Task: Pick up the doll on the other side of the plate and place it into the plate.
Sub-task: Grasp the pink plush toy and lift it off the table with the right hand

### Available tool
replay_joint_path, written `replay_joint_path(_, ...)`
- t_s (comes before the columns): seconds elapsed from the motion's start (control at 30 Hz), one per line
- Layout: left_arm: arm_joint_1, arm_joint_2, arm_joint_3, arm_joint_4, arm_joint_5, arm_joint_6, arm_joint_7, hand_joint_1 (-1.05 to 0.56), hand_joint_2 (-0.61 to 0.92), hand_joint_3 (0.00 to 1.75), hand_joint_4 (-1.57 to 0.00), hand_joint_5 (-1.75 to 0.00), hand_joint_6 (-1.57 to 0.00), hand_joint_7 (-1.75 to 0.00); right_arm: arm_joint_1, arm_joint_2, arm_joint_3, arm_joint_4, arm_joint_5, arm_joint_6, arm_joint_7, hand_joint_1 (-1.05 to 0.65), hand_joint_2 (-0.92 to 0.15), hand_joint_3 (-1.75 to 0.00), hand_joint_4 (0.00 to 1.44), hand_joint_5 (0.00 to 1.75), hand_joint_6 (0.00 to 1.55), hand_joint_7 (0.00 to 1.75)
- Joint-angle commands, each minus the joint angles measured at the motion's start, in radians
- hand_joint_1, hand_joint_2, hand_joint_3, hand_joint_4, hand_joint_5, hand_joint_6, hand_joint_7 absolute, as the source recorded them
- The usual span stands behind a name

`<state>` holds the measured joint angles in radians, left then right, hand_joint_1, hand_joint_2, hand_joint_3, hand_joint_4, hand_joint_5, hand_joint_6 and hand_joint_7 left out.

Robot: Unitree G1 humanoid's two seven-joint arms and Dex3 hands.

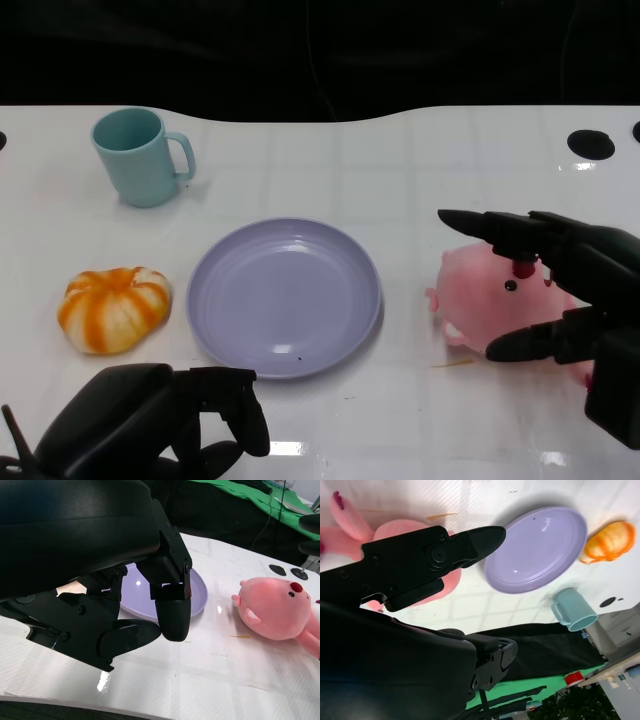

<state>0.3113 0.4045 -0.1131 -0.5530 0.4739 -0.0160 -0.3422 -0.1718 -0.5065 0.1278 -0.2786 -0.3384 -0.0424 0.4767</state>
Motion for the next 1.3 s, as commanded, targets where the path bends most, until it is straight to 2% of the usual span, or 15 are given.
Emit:
replay_joint_path(0.03, -0.001, 0.014, 0.002, 0.007, 0.003, 0.012, -0.009, -0.21, 0.71, 0.71, -0.69, -1.47, -0.75, -1.08, -0.04, -0.031, -0.008, 0.008, -0.027, 0.015, 0.003, -0.7, -0.9, -0.01, 0.0, 0.19, 0.1, 0.01)
replay_joint_path(0.13, 0.003, 0.013, -0.001, 0.001, 0.008, 0.017, -0.008, -0.21, 0.73, 0.71, -0.69, -1.47, -0.75, -1.08, -0.08, -0.049, 0.004, 0.048, -0.068, 0.023, 0.013, -0.73, -0.9, 0.0, 0.0, 0.22, 0.11, 0.01)
replay_joint_path(0.27, 0.004, 0.013, -0.004, -0.01, 0.013, 0.022, -0.008, -0.21, 0.72, 0.7, -0.7, -1.45, -0.76, -1.06, -0.144, -0.068, 0.034, 0.089, -0.129, 0.093, 0.057, -0.73, -0.89, 0.0, 0.0, 0.22, 0.12, 0.01)
replay_joint_path(0.53, 0.004, 0.013, -0.011, -0.02, 0.01, 0.038, -0.011, -0.21, 0.73, 0.69, -0.7, -1.46, -0.76, -1.07, -0.256, -0.076, 0.107, 0.223, -0.221, 0.126, 0.096, -0.74, -0.91, -0.01, 0.0, 0.24, 0.11, 0.0)
replay_joint_path(0.77, 0.005, 0.009, -0.021, -0.036, 0.014, 0.047, -0.011, -0.21, 0.73, 0.7, -0.7, -1.46, -0.76, -1.08, -0.337, -0.056, 0.17, 0.338, -0.261, 0.151, 0.13, -0.74, -0.92, -0.01, 0.0, 0.24, 0.09, 0.0)
replay_joint_path(0.93, 0.004, 0.008, -0.027, -0.047, 0.013, 0.061, -0.014, -0.21, 0.72, 0.71, -0.7, -1.47, -0.76, -1.09, -0.391, -0.031, 0.2, 0.445, -0.245, 0.14, 0.139, -0.72, -0.91, 0.0, 0.03, 0.26, 0.12, 0.01)
replay_joint_path(1.13, 0.008, 0.011, -0.031, -0.057, 0.013, 0.07, -0.01, -0.21, 0.72, 0.72, -0.7, -1.47, -0.75, -1.1, -0.444, 0.007, 0.224, 0.523, -0.232, 0.185, 0.192, -0.63, -0.9, 0.0, 0.05, 0.27, 0.14, 0.01)
replay_joint_path(1.3, 0.008, 0.011, -0.033, -0.067, 0.015, 0.072, -0.01, -0.21, 0.72, 0.73, -0.7, -1.48, -0.75, -1.1, -0.483, 0.035, 0.25, 0.595, -0.222, 0.197, 0.212, -0.66, -0.92, 0.0, 0.05, 0.24, 0.15, 0.01)
